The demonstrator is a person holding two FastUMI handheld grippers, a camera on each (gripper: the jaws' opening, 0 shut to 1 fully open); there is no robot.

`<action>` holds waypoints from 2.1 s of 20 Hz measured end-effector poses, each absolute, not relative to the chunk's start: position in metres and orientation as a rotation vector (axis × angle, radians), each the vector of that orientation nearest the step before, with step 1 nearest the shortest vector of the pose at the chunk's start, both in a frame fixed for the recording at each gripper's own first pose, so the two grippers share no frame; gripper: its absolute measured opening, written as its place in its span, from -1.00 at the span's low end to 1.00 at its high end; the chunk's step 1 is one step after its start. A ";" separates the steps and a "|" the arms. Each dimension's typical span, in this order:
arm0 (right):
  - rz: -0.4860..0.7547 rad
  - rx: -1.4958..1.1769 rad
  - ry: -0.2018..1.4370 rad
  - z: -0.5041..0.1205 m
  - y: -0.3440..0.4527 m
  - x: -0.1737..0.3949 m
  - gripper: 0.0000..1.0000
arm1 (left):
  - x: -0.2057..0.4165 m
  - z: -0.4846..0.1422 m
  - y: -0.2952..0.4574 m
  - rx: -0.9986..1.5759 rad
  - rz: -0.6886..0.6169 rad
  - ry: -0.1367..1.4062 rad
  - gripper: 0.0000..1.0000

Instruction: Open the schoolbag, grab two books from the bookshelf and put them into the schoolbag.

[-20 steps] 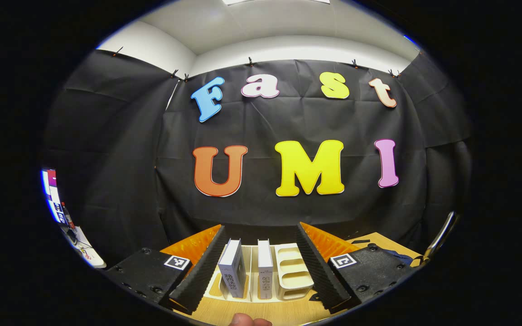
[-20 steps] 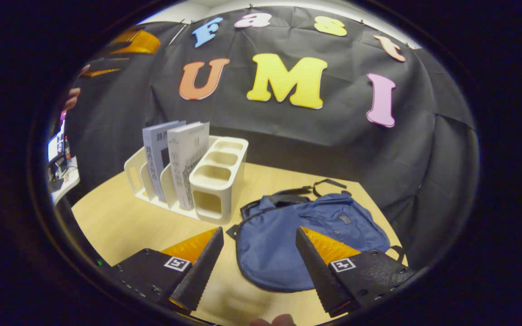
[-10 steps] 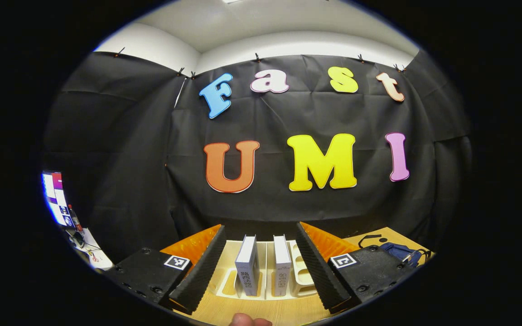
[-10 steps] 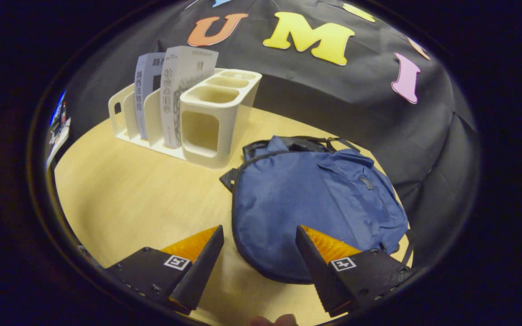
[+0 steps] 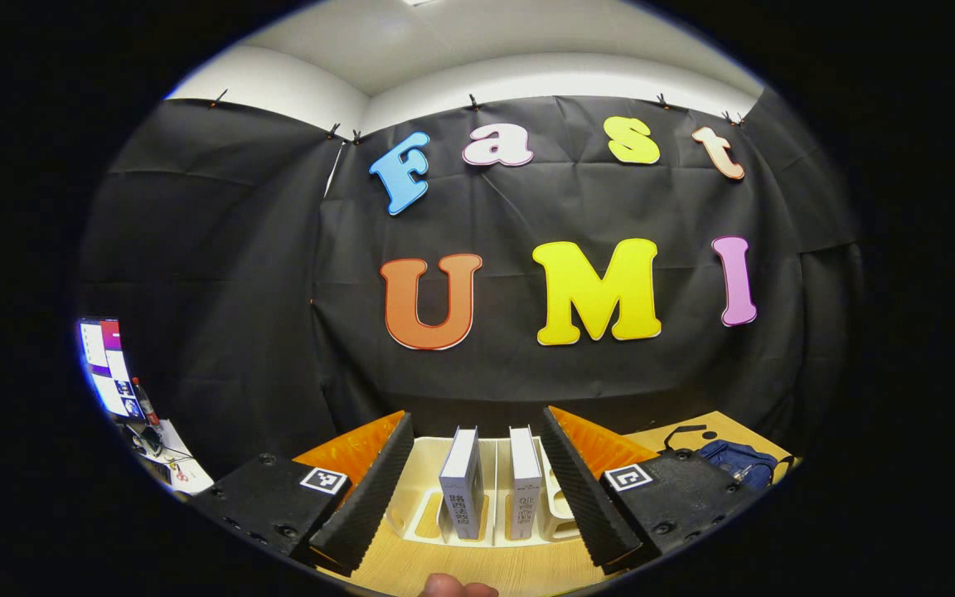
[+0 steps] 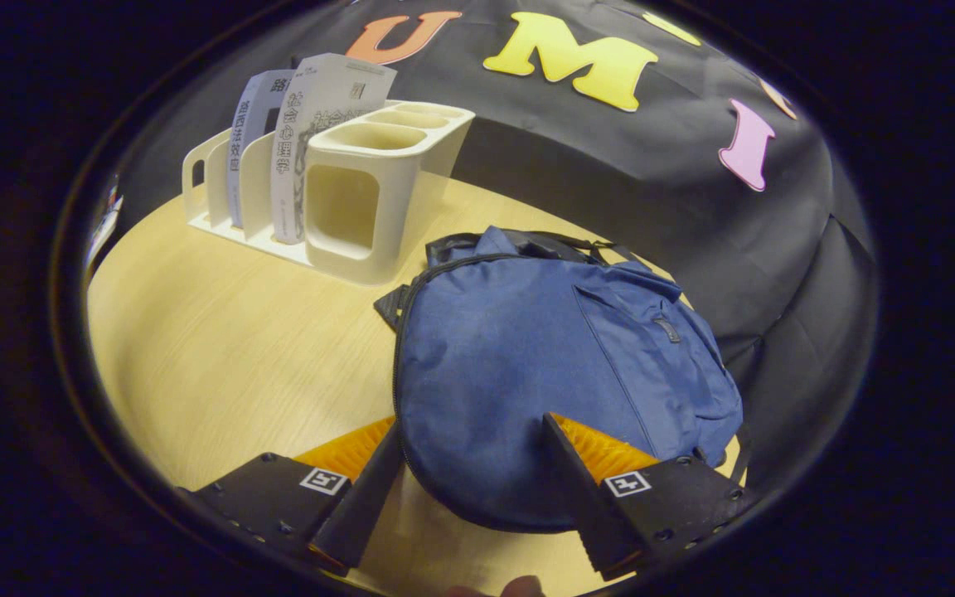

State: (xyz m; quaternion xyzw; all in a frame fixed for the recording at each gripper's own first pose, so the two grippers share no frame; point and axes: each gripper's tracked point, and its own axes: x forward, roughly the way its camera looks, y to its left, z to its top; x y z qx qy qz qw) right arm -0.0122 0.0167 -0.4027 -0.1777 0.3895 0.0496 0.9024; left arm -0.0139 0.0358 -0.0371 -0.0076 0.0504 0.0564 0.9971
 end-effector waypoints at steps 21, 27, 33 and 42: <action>0.076 -0.277 0.739 -0.288 -0.032 0.011 -0.99 | 0.021 -0.048 0.024 -0.016 0.032 0.134 0.93; 0.008 -0.277 0.669 -0.222 -0.098 0.034 -0.99 | 0.055 -0.054 0.016 -0.053 -0.009 0.219 0.93; -0.036 -0.239 0.655 -0.188 -0.171 0.065 -1.00 | 0.098 -0.056 0.004 -0.071 -0.042 0.333 0.94; -0.056 -0.147 0.705 -0.186 -0.254 0.094 -1.00 | 0.130 -0.122 -0.029 -0.108 -0.188 0.788 0.94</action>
